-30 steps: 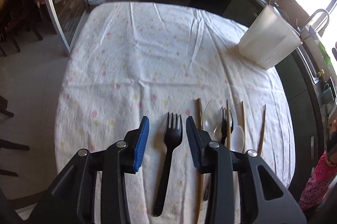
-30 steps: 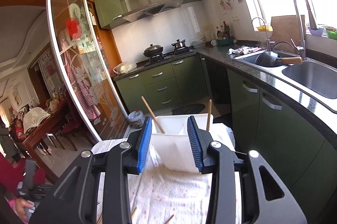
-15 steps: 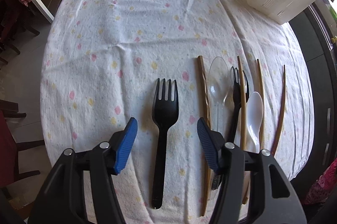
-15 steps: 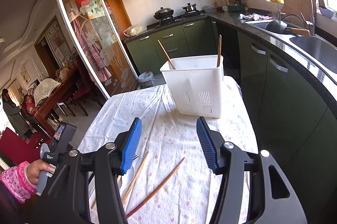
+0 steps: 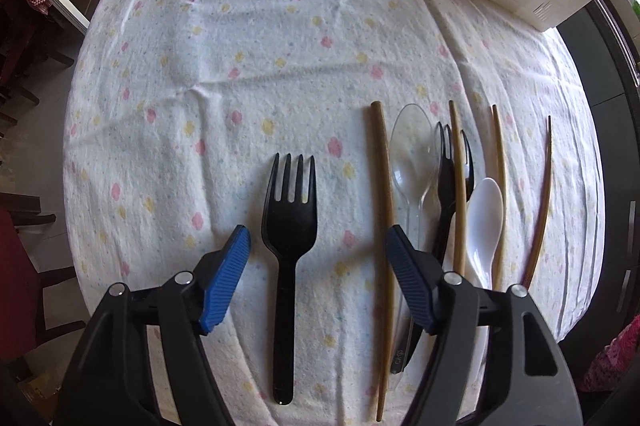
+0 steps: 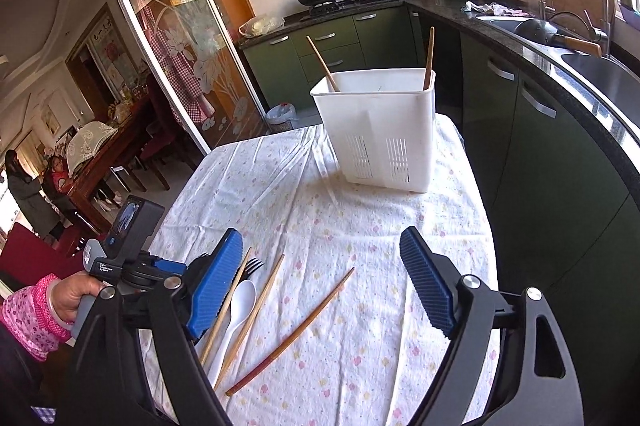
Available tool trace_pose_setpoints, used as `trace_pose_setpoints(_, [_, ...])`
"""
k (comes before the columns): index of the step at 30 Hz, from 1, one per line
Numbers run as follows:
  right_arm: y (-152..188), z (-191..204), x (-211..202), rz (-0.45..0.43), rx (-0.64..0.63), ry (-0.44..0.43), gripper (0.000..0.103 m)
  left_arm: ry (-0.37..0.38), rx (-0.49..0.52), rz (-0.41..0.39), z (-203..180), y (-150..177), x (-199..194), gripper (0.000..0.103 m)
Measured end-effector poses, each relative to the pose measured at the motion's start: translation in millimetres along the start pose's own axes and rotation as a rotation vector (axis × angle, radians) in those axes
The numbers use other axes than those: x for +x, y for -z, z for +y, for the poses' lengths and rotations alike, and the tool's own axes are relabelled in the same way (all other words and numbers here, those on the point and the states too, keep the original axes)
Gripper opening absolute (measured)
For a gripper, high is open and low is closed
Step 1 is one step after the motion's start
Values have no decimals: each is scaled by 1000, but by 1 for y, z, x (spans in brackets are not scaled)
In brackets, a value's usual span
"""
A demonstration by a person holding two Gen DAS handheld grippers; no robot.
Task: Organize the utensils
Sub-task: 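Grasp the black plastic fork with the left tool while the right tool approaches a chopstick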
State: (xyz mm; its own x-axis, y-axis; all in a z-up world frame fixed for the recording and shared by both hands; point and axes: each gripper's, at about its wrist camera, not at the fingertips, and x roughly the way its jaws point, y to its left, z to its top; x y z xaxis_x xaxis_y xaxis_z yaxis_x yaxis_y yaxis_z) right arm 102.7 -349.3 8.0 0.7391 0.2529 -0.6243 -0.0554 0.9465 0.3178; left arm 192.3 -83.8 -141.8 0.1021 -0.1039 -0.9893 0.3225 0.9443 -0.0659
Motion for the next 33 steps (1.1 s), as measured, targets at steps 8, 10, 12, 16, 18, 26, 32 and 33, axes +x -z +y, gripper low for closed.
trace_pose_setpoints(8, [2,2,13,50,-7,-10,87,-17,-20,16,7,-2,-4,25])
trace_pose_setpoints(10, [5,4,26,104,-13,-4,90,-21,-22,11,9,-1,-4,25])
trace_pose_setpoints(12, [10,7,48,205,-10,-5,90,-20,-25,5,11,0,-6,25])
trace_pose_setpoints(16, [25,7,111,460,22,70,90,-32,-18,-49,19,5,-23,25])
trace_pose_setpoints(18, [31,3,139,562,64,105,89,-33,-6,-80,17,6,-35,25])
trace_pose_setpoints(26, [44,2,202,777,137,285,55,7,43,-179,14,15,-79,25])
trace_pose_setpoints(32, [50,7,219,819,154,378,30,42,53,-210,17,18,-84,25])
trace_pose_setpoints(33, [51,9,222,822,151,391,27,49,54,-214,18,17,-84,25])
